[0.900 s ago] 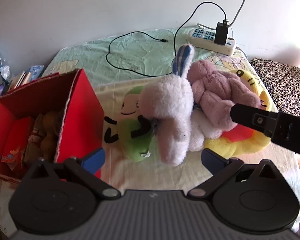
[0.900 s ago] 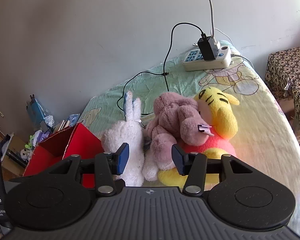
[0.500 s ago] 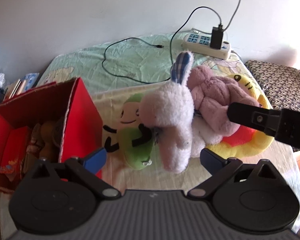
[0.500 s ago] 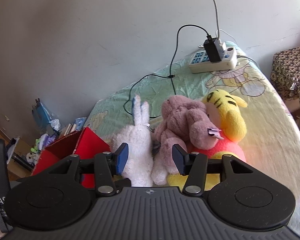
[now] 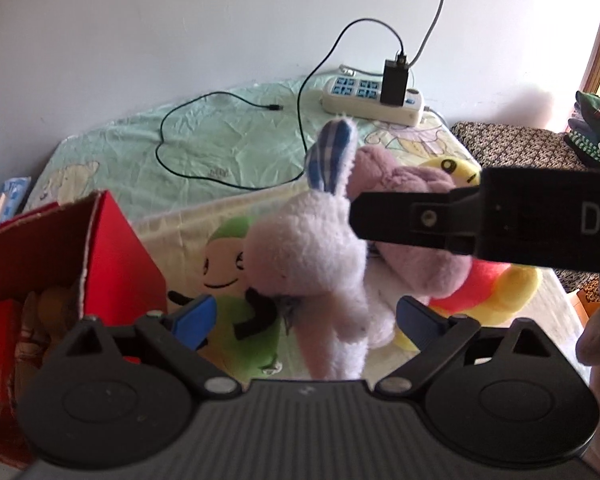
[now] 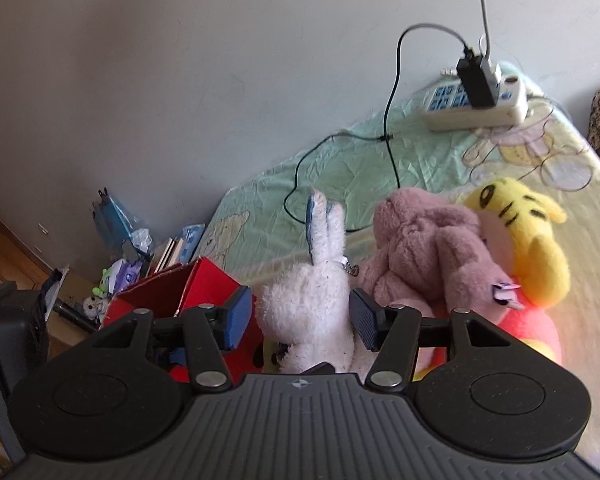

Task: Organize objects
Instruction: 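Grasp the white bunny plush with the right gripper and lift it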

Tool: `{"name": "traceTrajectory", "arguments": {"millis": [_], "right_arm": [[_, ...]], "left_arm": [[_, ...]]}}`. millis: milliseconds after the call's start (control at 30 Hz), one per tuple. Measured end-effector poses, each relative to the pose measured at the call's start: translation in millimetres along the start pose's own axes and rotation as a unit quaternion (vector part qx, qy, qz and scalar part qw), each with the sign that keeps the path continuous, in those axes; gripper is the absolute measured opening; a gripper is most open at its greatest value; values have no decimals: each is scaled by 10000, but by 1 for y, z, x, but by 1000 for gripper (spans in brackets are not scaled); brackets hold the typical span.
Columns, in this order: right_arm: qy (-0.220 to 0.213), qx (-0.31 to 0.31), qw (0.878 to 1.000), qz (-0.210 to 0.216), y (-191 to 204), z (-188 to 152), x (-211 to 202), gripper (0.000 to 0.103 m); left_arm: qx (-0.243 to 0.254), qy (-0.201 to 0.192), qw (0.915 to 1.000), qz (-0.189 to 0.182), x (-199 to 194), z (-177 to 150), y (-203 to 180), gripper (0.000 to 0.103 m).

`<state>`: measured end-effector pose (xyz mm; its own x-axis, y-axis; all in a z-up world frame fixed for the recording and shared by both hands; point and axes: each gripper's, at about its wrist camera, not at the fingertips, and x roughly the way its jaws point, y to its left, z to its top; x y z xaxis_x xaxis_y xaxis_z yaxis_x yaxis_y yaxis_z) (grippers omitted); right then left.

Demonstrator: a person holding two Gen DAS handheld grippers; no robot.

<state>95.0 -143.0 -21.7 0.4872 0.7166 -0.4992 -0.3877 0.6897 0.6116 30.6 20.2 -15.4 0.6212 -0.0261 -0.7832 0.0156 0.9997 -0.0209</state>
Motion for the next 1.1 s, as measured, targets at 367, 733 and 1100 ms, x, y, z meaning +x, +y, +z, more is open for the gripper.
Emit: {"name": "traceTrajectory", "arguments": {"millis": [367, 733, 1100], "right_arm": [[655, 297, 9973, 142, -7, -2, 33, 57], [498, 180, 9978, 407, -6, 0, 17, 44], [-206, -309, 9935, 1079, 16, 3, -16, 45]], "left_arm": [[147, 408, 9991, -15, 35, 2, -1, 63], [393, 84, 9991, 140, 12, 0, -17, 49], [233, -638, 9967, 453, -48, 3, -20, 49]]}}
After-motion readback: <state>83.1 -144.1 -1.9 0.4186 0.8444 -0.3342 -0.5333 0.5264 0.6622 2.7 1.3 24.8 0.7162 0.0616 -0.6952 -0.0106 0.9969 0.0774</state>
